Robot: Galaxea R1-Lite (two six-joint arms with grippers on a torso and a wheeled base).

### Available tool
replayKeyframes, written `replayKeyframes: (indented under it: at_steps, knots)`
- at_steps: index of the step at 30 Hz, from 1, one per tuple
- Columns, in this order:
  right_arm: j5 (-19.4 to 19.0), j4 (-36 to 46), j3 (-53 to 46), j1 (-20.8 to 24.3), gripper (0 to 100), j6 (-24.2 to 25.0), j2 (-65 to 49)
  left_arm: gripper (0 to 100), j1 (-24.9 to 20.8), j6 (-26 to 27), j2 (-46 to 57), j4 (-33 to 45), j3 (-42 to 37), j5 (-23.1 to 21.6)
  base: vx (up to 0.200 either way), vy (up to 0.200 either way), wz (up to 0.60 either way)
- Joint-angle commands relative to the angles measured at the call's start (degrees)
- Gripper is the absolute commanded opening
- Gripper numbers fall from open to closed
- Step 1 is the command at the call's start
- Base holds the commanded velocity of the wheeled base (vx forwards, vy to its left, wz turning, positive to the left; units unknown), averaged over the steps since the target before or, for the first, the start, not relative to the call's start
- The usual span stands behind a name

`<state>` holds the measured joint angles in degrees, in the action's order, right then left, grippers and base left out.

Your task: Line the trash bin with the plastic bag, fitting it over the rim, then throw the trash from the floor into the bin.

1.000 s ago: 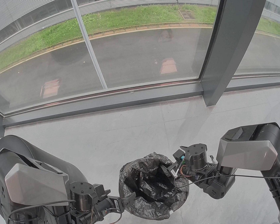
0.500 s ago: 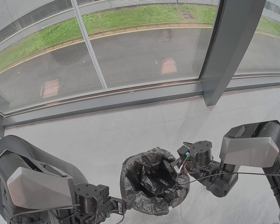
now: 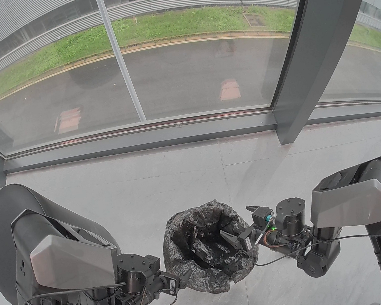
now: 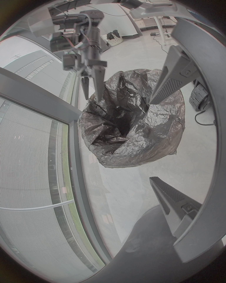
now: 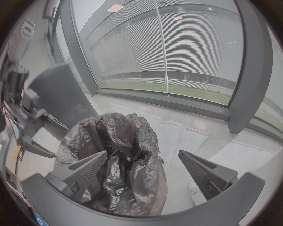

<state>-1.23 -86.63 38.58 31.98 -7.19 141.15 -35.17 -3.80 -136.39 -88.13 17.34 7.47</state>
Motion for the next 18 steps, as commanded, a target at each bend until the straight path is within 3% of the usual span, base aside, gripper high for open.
replayKeyframes:
  at_steps: [1,4,18]
  knots:
    - [-2.6,-3.4,-7.4,-0.5,100,3.1,-4.2,100,-0.1,2.0,-3.4,0.1,2.0,1.1,0.000,0.000,0.00]
    - [-3.0,-3.4,-11.5,-2.1,100,3.9,-6.4,100,0.0,4.8,-5.0,0.2,5.3,4.5,0.000,0.000,0.00]
    - [-2.5,-3.4,-11.6,-3.3,100,6.0,-7.4,100,0.2,12.0,-5.3,9.6,10.4,4.8,0.000,0.000,0.00]
